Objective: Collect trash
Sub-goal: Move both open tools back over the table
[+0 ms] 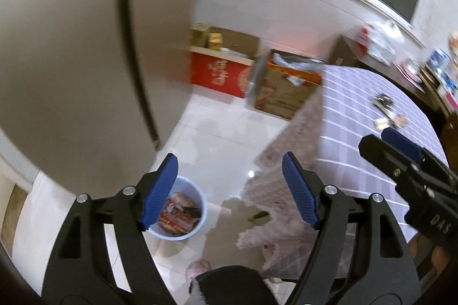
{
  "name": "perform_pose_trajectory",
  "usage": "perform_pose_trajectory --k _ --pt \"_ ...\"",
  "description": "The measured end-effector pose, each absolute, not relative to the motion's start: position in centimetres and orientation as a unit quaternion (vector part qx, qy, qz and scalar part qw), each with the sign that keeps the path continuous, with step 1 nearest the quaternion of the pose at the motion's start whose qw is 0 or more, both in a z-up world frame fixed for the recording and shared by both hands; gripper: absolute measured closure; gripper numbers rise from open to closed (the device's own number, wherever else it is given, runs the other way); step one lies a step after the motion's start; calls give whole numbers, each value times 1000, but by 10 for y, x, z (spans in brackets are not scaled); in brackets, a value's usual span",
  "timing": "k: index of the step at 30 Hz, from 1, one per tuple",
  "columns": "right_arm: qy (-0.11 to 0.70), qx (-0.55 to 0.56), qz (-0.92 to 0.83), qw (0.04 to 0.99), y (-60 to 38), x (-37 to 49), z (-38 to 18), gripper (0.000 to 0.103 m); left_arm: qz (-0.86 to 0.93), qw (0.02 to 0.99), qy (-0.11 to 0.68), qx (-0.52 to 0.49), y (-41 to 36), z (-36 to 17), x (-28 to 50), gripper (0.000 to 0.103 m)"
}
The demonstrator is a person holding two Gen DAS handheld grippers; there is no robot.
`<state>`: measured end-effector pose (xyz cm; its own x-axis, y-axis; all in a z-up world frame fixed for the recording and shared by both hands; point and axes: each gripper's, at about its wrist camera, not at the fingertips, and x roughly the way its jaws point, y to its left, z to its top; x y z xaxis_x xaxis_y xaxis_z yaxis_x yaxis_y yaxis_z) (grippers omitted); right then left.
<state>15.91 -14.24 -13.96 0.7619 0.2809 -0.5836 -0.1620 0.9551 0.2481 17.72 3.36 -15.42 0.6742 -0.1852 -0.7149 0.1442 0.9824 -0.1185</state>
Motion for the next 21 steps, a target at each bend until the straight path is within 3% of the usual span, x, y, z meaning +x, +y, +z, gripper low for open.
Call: perform_pose_trajectory --k 11,21 --pt "357 119 -34 926 -316 136 -145 30 -253 886 378 96 -153 -154 195 29" --pt "400 142 -70 903 -395 147 -166 30 -299 855 377 194 -246 -187 228 29"
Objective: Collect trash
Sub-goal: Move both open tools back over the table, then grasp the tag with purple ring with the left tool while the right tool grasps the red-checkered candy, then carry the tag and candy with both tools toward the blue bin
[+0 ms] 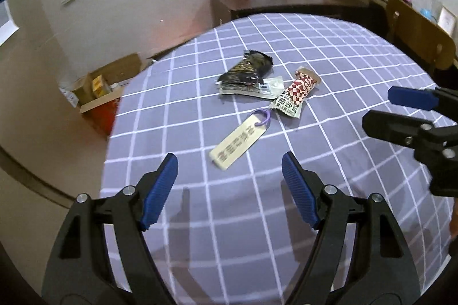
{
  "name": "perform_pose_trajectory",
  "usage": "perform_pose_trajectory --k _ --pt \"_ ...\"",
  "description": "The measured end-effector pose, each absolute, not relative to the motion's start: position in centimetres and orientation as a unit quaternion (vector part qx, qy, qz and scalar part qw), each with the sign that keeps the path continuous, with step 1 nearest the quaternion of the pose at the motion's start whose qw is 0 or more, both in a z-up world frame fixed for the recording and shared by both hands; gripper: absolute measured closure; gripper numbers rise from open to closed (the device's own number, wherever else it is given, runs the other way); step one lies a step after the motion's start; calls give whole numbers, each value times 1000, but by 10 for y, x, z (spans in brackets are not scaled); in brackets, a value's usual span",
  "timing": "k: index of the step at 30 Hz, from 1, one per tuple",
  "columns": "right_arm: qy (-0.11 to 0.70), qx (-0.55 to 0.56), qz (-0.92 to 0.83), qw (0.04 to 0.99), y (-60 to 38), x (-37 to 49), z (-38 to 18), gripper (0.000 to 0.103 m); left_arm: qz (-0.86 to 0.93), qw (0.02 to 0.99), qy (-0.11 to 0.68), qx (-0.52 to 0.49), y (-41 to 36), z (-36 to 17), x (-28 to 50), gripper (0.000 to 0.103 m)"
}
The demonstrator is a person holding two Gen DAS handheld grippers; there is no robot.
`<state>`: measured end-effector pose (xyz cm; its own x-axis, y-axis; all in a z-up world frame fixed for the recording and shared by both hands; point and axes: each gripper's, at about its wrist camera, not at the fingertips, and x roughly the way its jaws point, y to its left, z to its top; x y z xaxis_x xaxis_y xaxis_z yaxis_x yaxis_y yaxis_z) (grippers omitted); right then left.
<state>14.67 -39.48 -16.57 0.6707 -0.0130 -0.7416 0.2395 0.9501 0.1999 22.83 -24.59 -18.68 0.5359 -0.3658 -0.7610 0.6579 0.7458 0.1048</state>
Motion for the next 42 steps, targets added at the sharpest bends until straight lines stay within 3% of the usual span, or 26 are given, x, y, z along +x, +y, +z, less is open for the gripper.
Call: perform_pose_trajectory --k 2,4,10,13,18,22,27,42 --pt "407 148 -66 899 -403 153 -169 30 -307 850 379 200 -252 -192 236 38" --pt "414 148 -64 896 -405 161 -172 30 -308 846 388 198 -256 -196 245 59" --pt "428 180 -36 885 -405 191 -182 30 -350 833 396 165 -259 -199 258 86" --pt "426 176 -41 886 -398 205 -185 30 -356 833 404 130 -249 -198 264 94" --pt "423 166 -78 887 -394 224 -188 30 -344 840 409 94 -234 -197 267 99" --pt "430 149 -93 885 -392 234 -193 49 -333 850 402 74 -222 -192 263 102" --pt "429 135 -93 888 -388 228 -192 60 -328 855 398 49 -211 -187 259 103" --pt "408 160 -32 898 -359 174 -166 63 -326 865 381 -2 -163 -162 219 103"
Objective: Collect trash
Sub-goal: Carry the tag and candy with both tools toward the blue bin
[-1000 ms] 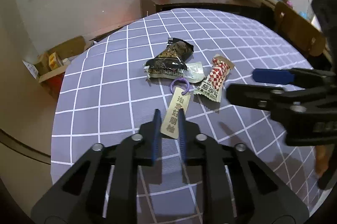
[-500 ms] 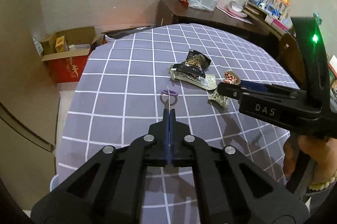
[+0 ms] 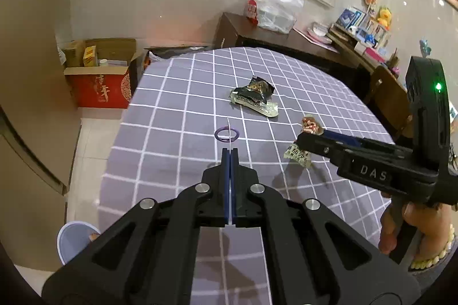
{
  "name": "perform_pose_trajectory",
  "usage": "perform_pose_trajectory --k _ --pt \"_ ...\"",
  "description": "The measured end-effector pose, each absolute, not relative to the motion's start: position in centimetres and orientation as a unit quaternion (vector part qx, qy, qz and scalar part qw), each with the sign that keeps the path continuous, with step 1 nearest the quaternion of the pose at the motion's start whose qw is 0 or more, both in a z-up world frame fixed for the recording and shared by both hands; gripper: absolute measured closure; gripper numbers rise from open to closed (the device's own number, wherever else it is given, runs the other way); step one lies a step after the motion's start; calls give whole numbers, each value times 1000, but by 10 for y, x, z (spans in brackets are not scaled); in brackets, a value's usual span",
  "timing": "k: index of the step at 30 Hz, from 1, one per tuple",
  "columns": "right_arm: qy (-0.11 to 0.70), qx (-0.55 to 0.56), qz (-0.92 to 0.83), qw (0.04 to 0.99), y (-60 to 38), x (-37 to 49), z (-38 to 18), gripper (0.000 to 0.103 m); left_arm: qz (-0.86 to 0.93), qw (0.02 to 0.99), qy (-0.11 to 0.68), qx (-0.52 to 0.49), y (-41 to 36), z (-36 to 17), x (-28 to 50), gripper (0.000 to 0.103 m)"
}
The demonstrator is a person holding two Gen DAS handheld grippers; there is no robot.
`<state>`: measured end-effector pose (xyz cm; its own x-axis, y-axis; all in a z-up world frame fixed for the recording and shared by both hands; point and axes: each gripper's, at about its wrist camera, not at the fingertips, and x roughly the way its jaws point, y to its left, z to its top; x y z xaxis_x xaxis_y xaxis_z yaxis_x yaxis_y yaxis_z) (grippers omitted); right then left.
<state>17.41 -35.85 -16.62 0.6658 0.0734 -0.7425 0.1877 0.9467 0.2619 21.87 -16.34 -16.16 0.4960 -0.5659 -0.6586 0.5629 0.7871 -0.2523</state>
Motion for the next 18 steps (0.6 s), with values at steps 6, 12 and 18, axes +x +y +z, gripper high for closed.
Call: perform_pose_trajectory --k 6,12,18 --pt "405 152 7 902 -310 168 -158 63 -315 873 372 -24 -121 -153 202 103" --pt "408 141 56 900 -242 172 -156 63 -287 884 366 -54 -59 -153 194 103" --pt "417 122 121 893 -156 188 -159 63 -232 898 365 -80 24 -160 190 103"
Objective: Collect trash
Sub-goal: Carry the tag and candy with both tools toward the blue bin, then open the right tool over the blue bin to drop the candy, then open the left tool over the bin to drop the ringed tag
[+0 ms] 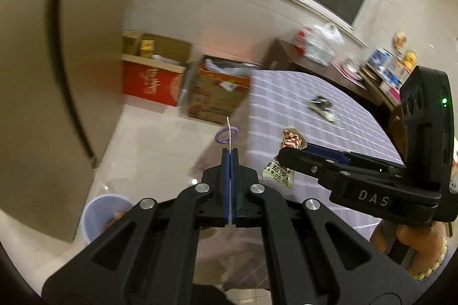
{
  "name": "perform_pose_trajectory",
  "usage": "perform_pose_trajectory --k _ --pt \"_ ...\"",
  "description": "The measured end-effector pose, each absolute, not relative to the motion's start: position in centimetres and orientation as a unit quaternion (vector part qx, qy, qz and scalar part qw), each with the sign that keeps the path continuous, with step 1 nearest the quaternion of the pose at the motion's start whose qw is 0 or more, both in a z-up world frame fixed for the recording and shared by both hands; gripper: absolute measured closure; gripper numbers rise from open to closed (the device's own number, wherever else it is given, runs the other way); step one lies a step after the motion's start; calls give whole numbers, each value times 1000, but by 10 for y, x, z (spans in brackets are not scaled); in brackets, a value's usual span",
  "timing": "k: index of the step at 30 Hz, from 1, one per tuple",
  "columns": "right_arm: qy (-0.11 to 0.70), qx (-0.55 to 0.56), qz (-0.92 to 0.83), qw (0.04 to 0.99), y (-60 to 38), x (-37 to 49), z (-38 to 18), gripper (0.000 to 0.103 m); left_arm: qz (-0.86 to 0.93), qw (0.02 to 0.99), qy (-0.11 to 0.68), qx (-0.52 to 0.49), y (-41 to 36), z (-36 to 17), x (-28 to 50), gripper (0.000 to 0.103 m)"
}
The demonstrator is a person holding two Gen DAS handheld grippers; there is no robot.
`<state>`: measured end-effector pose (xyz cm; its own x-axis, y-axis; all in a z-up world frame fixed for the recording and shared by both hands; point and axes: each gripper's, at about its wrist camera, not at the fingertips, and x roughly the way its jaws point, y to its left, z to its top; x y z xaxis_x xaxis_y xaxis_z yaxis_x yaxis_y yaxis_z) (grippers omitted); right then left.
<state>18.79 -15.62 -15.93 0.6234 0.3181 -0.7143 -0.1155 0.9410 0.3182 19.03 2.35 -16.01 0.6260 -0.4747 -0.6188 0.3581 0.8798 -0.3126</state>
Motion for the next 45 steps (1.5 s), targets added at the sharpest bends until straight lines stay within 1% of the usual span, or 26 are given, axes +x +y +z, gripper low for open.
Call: perform_pose_trajectory --k 9,10,12,13,14,16,22,29,42,43,45 --pt "451 93 204 864 -36 224 -195 63 -114 908 389 -110 141 -193 199 103" --pt "453 88 212 862 -22 229 -200 62 -104 907 391 -112 150 -196 200 103" --pt "455 85 225 857 -4 236 -209 57 -85 906 398 -116 168 -204 202 103" --pt "458 85 229 854 8 243 -216 46 -72 905 403 -119 177 -209 204 103" --pt "460 85 226 855 14 246 -220 42 -65 902 408 -121 183 -213 206 103" --pt "462 81 226 854 22 250 -227 41 -56 900 415 -122 192 -220 208 103" --pt "475 66 225 848 30 242 -246 39 -49 891 436 -118 197 -241 216 103" --pt "472 64 203 856 23 240 -251 34 -53 883 452 -116 195 -255 223 103" --pt "463 86 193 861 13 243 -252 32 -47 877 465 -113 190 -262 237 102" --pt "462 87 193 861 12 243 -252 32 -36 874 472 -109 189 -264 239 101" --pt "463 87 193 861 11 243 -252 32 -21 866 487 -107 191 -268 243 101"
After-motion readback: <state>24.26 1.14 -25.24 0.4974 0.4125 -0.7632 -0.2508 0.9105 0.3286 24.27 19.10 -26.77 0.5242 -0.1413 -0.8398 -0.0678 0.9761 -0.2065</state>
